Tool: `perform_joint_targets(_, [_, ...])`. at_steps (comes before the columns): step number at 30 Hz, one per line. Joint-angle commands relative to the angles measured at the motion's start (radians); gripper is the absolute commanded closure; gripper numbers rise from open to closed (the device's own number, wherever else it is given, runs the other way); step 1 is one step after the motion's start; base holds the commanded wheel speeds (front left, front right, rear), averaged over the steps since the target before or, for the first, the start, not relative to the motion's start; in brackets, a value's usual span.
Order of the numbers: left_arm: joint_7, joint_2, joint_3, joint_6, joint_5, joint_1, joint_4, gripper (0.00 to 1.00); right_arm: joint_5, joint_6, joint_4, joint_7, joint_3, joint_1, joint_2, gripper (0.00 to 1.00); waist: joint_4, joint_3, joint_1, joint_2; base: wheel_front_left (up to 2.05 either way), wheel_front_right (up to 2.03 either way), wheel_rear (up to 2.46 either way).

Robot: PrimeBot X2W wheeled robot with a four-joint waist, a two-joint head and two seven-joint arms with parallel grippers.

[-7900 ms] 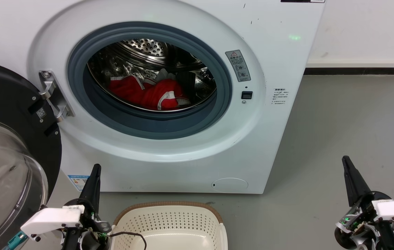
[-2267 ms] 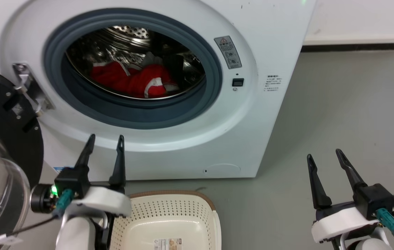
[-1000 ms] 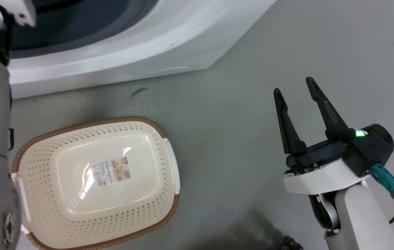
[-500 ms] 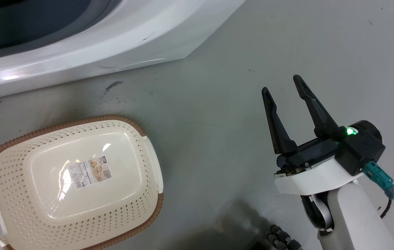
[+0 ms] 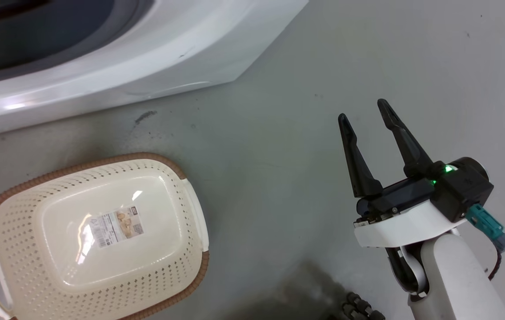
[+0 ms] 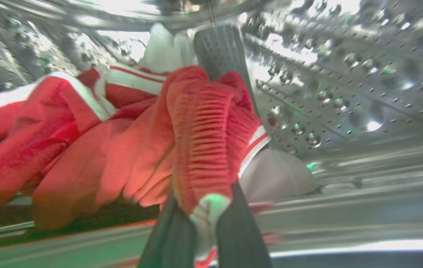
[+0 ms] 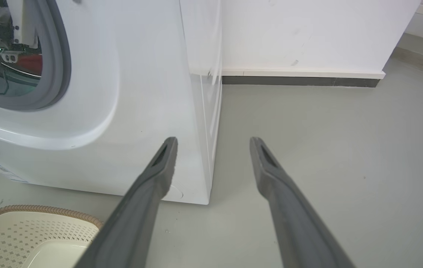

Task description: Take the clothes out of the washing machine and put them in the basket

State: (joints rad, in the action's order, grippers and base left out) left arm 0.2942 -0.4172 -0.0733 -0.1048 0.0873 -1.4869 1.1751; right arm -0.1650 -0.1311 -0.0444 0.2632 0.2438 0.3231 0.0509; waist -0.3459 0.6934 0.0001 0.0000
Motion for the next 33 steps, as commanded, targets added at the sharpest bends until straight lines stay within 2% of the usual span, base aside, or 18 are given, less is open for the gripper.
perform_joint_targets(1, [-0.044,0.011,0.006,0.007,0.01,0.04,-0.009,1.0,0.002,0.001,-0.008,0.002,-0.005,0.004,-0.001,0.0,0.014,-0.029,-0.0001,0.0,0.0,0.0,0.0])
perform_joint_targets(8, [-0.315,0.063,0.018,0.015,0.044,0.207,-0.036,1.0,0.023,0.001,-0.049,0.002,-0.028,-0.023,-0.001,0.0,0.06,-0.158,-0.0001,0.0,0.0,0.0,0.0])
perform_joint_targets(10, [-0.345,0.068,0.014,0.014,0.043,0.23,-0.035,1.0,0.026,0.001,-0.055,0.002,-0.031,-0.027,-0.001,0.0,0.066,-0.175,-0.0001,0.0,0.0,0.0,0.0])
perform_joint_targets(15, [-0.497,0.108,0.023,0.017,0.067,0.355,-0.017,1.0,0.044,0.001,-0.089,0.002,-0.05,-0.065,-0.001,0.0,0.096,-0.281,-0.0001,0.0,0.0,0.0,0.0])
perform_joint_targets(23, [-0.56,0.157,0.043,0.015,0.106,0.514,-0.089,1.0,0.068,0.001,-0.127,0.002,-0.079,-0.124,0.0,0.0,0.127,-0.421,-0.0001,0.0,0.0,0.0,0.0])
perform_joint_targets(33, [-0.561,0.185,0.097,0.009,0.127,0.748,-0.415,1.0,0.07,0.001,-0.147,0.002,-0.099,-0.189,-0.001,0.0,0.145,-0.539,-0.0001,0.0,0.0,0.0,0.0])
